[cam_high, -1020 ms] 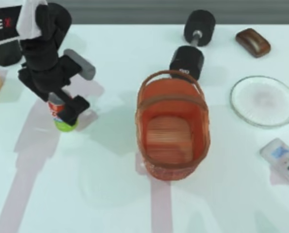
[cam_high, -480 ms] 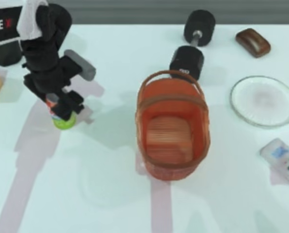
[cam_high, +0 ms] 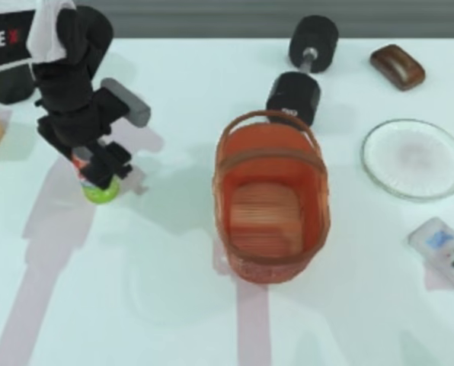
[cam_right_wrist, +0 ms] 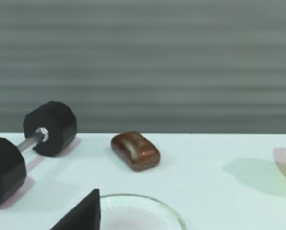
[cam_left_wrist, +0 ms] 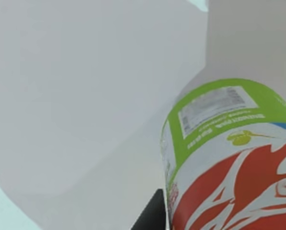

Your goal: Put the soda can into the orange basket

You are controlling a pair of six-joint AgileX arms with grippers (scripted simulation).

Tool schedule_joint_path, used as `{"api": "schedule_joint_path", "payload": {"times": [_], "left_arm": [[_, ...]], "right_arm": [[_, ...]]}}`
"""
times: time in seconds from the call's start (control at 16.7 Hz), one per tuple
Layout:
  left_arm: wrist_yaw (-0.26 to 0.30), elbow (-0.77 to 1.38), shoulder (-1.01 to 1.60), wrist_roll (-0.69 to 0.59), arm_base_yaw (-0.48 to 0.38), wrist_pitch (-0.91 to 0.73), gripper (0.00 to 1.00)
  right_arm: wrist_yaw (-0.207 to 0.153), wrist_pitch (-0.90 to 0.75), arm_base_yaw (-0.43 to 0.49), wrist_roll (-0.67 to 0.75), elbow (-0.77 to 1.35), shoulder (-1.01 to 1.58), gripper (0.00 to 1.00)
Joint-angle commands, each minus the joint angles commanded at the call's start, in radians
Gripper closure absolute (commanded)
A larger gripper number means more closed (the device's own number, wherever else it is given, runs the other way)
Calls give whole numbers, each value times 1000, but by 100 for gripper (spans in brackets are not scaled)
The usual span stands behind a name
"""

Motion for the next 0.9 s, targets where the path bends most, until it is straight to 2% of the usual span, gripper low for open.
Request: {"api": "schedule_joint_path", "payload": {"times": [0.36, 0.48, 0.66, 0.9], "left_arm": [[0, -1, -2, 1, 1, 0, 100], [26, -6, -3, -6, -3, 31, 100], [123, -29, -5, -43, -15, 155, 100], [336, -89, -14, -135, -32, 451, 100]], "right_arm": [[0, 0, 0, 0, 0, 0, 0], [0, 0, 0, 0, 0, 0, 0], [0, 0, 0, 0, 0, 0, 0], [0, 0, 0, 0, 0, 0, 0]]}}
